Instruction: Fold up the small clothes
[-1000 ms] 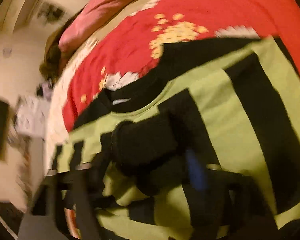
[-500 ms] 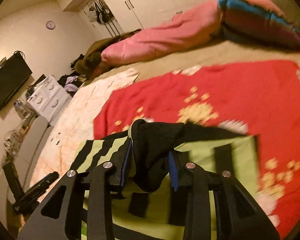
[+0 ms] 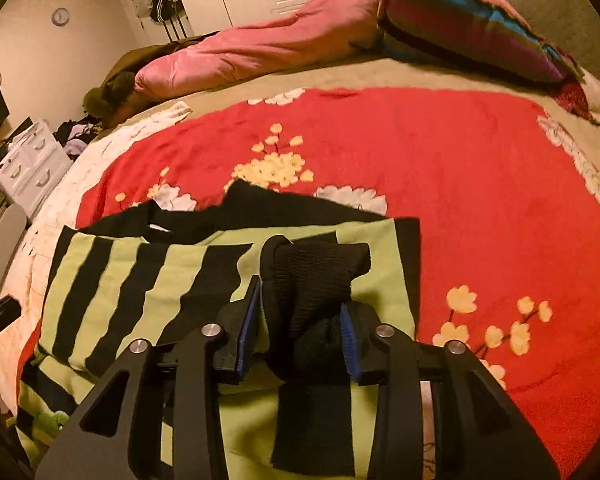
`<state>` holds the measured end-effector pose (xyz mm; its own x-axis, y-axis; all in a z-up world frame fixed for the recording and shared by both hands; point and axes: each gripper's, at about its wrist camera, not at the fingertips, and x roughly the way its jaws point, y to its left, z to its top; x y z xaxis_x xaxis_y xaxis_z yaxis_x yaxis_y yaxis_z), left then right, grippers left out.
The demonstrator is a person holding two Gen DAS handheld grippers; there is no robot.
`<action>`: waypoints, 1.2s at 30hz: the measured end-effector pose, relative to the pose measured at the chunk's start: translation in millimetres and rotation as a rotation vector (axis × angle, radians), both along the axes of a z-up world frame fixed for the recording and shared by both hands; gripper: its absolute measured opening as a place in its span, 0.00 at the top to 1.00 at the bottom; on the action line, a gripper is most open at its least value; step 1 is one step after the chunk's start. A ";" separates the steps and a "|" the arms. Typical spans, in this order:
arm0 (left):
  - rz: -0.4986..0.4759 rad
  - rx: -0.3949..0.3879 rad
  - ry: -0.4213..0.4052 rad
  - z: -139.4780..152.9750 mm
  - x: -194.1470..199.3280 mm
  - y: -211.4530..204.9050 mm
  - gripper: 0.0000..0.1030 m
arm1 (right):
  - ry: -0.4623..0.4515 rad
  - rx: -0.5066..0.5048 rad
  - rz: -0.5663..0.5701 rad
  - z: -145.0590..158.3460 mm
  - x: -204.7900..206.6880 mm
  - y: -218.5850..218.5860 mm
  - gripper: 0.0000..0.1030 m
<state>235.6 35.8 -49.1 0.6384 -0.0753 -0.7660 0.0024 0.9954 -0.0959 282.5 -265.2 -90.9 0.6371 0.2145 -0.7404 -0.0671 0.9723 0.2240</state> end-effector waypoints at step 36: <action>0.047 0.029 0.179 -66.4 59.2 -2.8 0.32 | 0.078 0.069 0.183 9.1 -6.9 -41.9 0.89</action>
<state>294.8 33.0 -115.5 0.4936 -0.0247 -0.8694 -0.0583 0.9964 -0.0614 275.6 -307.1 -81.8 0.5241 0.3728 -0.7657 -0.2206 0.9278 0.3008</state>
